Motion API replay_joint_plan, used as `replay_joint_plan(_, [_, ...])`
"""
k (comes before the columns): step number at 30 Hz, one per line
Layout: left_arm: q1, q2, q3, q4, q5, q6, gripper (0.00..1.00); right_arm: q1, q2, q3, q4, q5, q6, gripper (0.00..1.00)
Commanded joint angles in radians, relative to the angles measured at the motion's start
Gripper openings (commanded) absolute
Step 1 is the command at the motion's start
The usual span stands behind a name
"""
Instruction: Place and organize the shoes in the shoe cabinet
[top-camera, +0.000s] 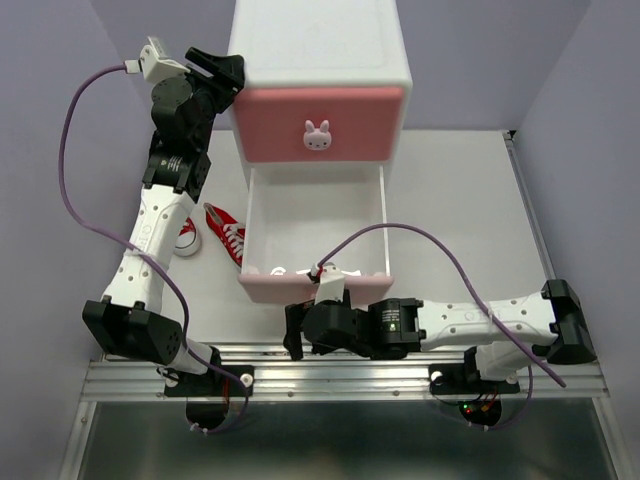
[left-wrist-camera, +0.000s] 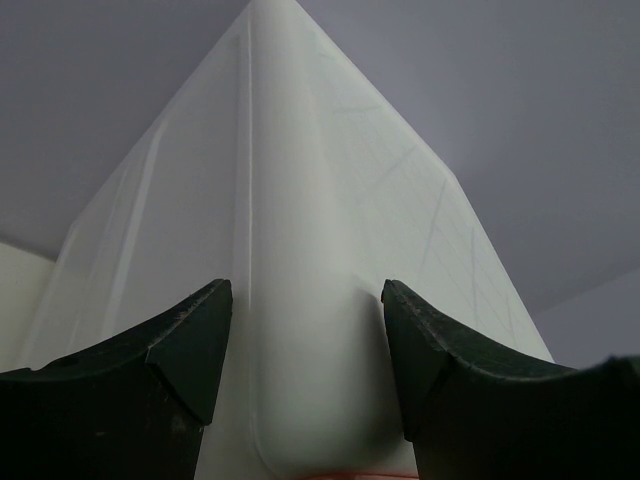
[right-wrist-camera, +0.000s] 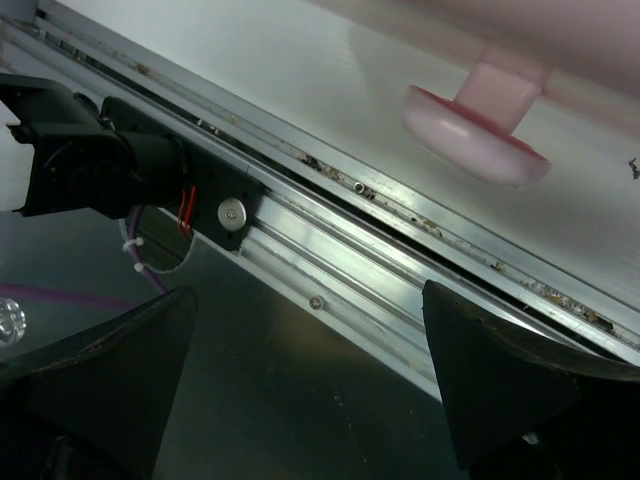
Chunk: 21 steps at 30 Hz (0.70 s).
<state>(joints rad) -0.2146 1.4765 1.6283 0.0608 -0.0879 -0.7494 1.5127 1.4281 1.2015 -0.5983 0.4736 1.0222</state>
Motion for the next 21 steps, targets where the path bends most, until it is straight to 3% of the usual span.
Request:
replay_joint_plan(1, [-0.037,0.062,-0.117,-0.418,0.099,0.113,0.61,0.003,-0.037,0.039,0.000,-0.023,0.000,1.00])
replay_joint_plan(11, [-0.037,0.051,-0.090,-0.469,0.099,0.117,0.62,0.003,-0.089,0.200,0.022,-0.148,-0.209,1.00])
replay_joint_plan(15, [-0.037,0.045,-0.065,-0.507,0.099,0.113,0.63,0.003,-0.094,0.322,0.022,-0.026,-0.316,1.00])
replay_joint_plan(17, [-0.035,0.045,-0.045,-0.536,0.099,0.113,0.63,-0.076,-0.086,0.371,0.011,-0.006,-0.286,1.00])
replay_joint_plan(19, [-0.035,0.048,-0.027,-0.556,0.099,0.120,0.64,-0.175,-0.068,0.383,-0.004,-0.102,-0.194,1.00])
replay_joint_plan(21, [-0.035,0.057,0.019,-0.596,0.099,0.127,0.66,-0.258,-0.025,0.442,-0.024,-0.124,-0.212,1.00])
